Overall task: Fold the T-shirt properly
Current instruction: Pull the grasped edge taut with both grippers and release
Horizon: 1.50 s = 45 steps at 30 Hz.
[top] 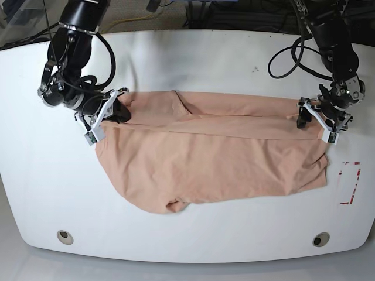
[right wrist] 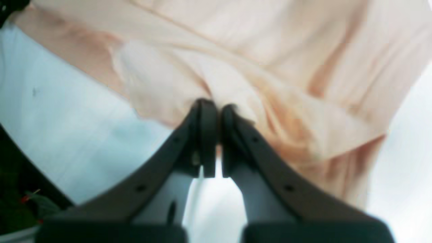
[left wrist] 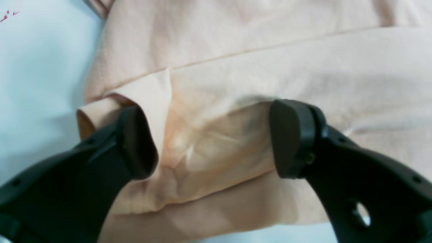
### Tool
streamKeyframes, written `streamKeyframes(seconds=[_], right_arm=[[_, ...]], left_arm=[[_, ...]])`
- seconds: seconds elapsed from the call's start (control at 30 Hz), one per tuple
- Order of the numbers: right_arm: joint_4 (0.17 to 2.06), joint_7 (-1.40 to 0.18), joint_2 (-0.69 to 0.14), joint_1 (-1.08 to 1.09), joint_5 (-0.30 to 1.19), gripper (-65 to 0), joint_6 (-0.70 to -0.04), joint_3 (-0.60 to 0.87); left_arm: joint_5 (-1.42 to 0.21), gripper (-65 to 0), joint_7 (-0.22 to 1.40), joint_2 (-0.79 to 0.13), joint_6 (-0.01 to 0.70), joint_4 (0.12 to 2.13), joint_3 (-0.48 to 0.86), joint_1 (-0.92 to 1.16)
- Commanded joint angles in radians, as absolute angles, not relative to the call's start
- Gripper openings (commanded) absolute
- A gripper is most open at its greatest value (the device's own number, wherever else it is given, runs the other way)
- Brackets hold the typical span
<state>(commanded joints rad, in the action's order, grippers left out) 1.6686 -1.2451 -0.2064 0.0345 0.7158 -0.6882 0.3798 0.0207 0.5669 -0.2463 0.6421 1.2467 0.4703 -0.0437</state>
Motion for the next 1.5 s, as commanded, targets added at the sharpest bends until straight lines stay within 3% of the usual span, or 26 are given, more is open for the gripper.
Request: streamKeyframes(seconds=[0.23,0.3,0.4,0.5,0.6,0.73,0.93,1.13,1.37,1.5], right_arm=[[1.471,-1.237,-0.243,0.163,0.713,-63.4,-0.684,0.363],[1.419,-1.237,-0.269,0.194,0.711,-60.6,-0.68,0.363],[1.383,-1.237,-0.308,0.223,0.711,-45.5,-0.68,0.369],[1.399,-1.237,-0.364,0.22,0.72,-23.6,-0.68,0.374],[1.492,-1.239,-0.392,0.17,0.72,-11.7,-0.68,0.374],[1.606,-1.241,-0.392,0.087,0.711,-11.9,-0.68,0.374],[1.612,-1.187,-0.363,-0.038,0.708,-16.2,-0.679,0.426],[1.61,-1.109,-0.331,-0.085,0.561,-18.9,-0.687,0.444],[1.61,-1.07,-0.265,-0.077,0.452,-19.0,-0.69,0.449],[1.58,-1.038,-0.254,-0.076,0.453,-19.2,-0.69,0.443]], left_arm=[[0.021,-17.4,0.565,-0.248,0.642,1.247,0.472,-0.044],[0.021,-17.4,0.565,-0.249,0.644,1.247,0.472,-0.044],[0.021,-17.4,0.565,-0.249,0.644,1.247,0.473,-0.044],[0.013,-17.4,0.565,-0.249,0.645,1.253,0.473,-0.044],[0.008,-17.4,0.572,-0.248,0.647,1.257,0.476,-0.044],[-0.067,-16.9,0.578,-0.248,0.647,1.328,0.476,-0.044],[-0.173,-16.7,0.685,-0.268,0.647,1.495,0.478,-0.01],[-0.255,-16.5,0.704,-0.3,0.647,1.595,0.527,0.085],[-0.246,-17.1,0.696,-0.335,0.647,1.5,0.539,0.105],[-0.243,-17.2,0.611,-0.335,0.641,1.432,0.535,0.105]])
